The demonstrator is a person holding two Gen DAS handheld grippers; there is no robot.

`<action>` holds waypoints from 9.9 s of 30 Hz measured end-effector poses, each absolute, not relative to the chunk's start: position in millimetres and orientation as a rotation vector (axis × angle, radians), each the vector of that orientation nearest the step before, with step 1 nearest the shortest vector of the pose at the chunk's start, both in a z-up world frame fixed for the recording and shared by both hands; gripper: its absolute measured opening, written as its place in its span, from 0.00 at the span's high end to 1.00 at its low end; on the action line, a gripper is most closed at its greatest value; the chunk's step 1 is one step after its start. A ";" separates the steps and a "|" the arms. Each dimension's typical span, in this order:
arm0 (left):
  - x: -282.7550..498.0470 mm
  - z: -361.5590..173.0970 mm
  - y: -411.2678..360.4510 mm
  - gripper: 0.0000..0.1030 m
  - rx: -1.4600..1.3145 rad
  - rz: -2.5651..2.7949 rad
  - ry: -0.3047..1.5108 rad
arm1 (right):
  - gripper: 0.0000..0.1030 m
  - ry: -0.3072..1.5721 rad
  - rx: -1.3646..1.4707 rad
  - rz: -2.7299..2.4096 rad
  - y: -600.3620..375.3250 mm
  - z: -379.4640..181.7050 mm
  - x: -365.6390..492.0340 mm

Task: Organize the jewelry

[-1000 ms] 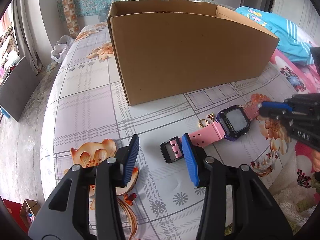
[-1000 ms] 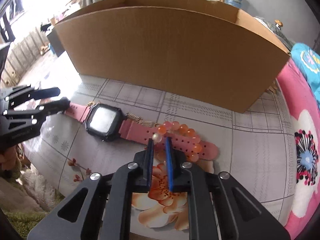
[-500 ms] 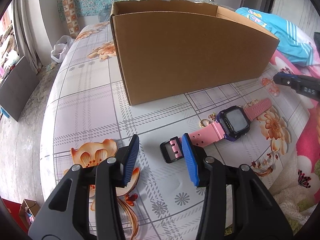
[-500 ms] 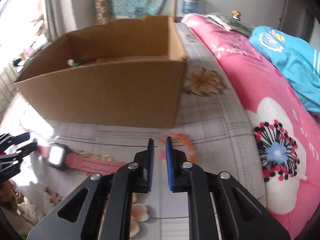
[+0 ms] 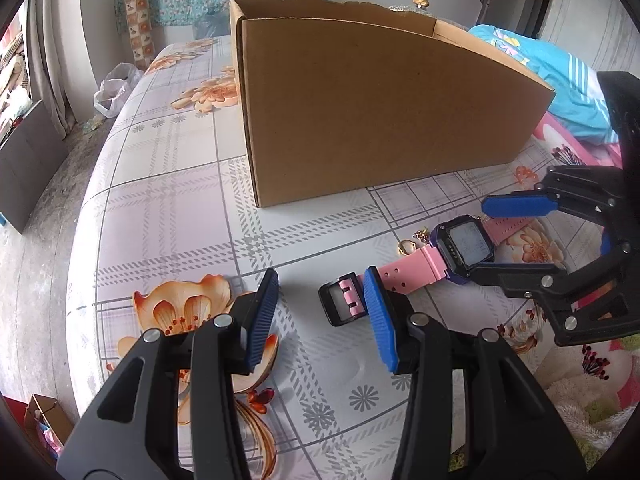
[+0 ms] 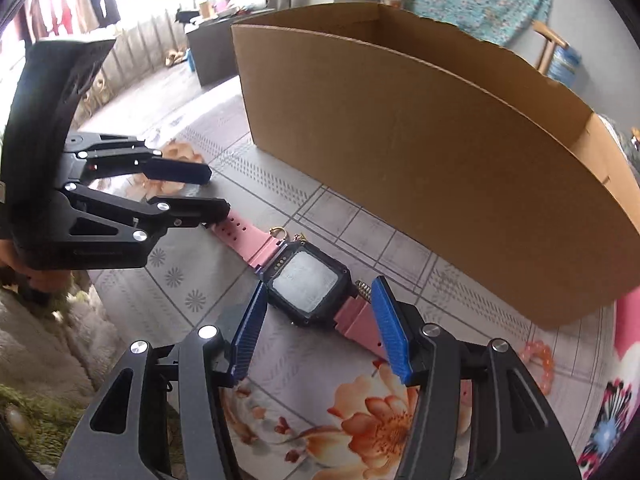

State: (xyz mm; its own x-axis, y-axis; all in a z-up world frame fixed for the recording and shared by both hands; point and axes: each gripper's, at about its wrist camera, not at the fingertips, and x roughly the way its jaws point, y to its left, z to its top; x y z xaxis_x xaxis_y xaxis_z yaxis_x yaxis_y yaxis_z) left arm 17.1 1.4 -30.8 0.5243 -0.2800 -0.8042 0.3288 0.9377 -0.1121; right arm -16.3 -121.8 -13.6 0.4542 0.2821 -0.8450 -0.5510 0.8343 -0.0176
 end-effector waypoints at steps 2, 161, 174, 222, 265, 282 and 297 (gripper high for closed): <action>16.8 -31.1 1.0 0.59 0.055 -0.368 0.949 | 0.48 0.980 -0.338 0.535 -117.5 -14.5 -14.6; 219.9 110.4 5.7 0.50 -0.004 -0.656 1.186 | 0.74 1.162 -0.163 0.236 -213.1 78.9 236.0; 102.7 138.5 96.6 0.43 -0.249 -0.601 0.835 | 0.43 1.260 -0.506 0.408 -131.7 11.8 249.6; 40.3 -7.9 85.4 0.36 -0.149 -0.414 0.997 | 0.22 0.669 0.172 0.270 -237.5 136.5 8.5; 2.8 -26.6 23.8 0.29 0.104 -0.389 0.943 | 0.16 0.807 0.089 0.026 -179.2 2.2 -55.4; 8.5 -32.4 -25.9 0.75 0.251 -0.574 0.953 | 0.50 0.888 0.171 0.113 -182.2 -19.0 -42.3; 11.6 -32.6 -38.3 0.89 0.322 -0.560 0.939 | 0.56 0.891 0.197 0.104 -190.9 -22.8 -39.4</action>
State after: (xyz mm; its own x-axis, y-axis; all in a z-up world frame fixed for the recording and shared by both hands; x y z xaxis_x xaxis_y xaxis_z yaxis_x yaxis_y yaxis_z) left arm 11.6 -38.3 -32.6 0.4640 -0.3109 -0.8295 0.5822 0.8128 0.0211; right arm -39.4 -190.9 -22.8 0.6250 0.1718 -0.7615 -0.0083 0.9769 0.2136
